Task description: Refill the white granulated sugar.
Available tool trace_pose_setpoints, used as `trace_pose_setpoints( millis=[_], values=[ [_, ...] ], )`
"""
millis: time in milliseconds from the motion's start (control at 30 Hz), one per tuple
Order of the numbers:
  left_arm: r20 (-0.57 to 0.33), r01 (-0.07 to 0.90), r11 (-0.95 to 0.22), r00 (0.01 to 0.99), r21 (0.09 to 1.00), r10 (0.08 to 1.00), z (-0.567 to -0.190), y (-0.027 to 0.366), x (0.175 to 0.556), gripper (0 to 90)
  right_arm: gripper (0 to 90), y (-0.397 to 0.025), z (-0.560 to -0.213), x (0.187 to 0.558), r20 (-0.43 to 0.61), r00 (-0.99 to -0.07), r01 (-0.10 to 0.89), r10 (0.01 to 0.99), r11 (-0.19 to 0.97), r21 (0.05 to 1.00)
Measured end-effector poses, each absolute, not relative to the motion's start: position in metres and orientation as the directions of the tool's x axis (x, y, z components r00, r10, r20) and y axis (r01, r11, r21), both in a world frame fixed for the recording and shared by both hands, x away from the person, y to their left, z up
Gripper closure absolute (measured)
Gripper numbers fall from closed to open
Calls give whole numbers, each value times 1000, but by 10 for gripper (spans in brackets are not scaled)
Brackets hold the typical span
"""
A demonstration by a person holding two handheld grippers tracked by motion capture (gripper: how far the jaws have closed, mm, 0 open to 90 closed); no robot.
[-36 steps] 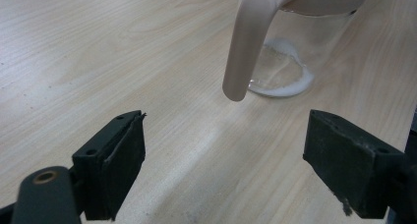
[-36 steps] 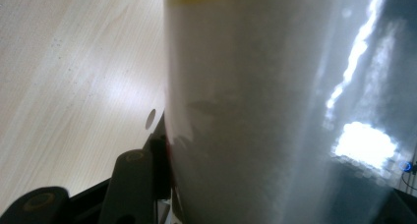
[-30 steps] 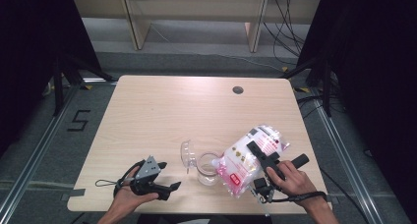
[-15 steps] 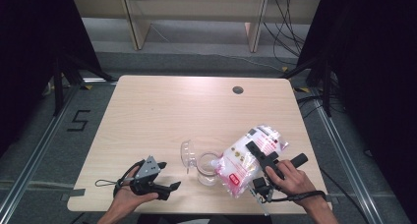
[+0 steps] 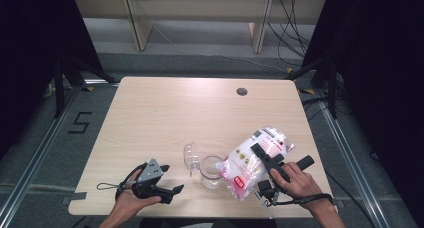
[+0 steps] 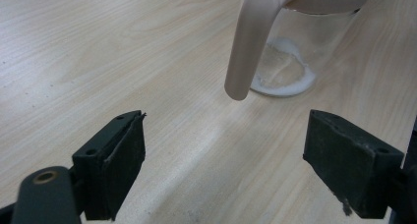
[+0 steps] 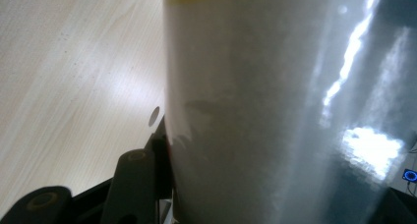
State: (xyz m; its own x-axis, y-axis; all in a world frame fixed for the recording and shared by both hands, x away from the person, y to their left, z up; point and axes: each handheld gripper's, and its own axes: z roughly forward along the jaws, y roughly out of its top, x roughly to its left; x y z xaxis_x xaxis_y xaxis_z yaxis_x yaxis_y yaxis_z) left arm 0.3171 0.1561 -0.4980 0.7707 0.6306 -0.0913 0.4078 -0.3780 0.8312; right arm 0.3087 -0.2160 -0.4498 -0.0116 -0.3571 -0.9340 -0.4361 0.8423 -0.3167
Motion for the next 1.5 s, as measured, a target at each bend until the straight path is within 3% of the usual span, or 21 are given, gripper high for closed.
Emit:
trace_pose_setpoints(
  millis=[100,233,1500],
  values=[
    [-61,385,-394,775,834,629,-497,157,318,153,526,-215,-448,309,-929,-13,-437,-370,838,-327],
    [-89,405,-375,769,834,633,-498,156,317,153,526,-213,-449,311,-930,-3,-446,-368,833,-328],
    [-66,391,-394,774,832,629,-498,157,318,153,532,-212,-441,313,-910,5,-440,-415,816,-375]
  ],
)
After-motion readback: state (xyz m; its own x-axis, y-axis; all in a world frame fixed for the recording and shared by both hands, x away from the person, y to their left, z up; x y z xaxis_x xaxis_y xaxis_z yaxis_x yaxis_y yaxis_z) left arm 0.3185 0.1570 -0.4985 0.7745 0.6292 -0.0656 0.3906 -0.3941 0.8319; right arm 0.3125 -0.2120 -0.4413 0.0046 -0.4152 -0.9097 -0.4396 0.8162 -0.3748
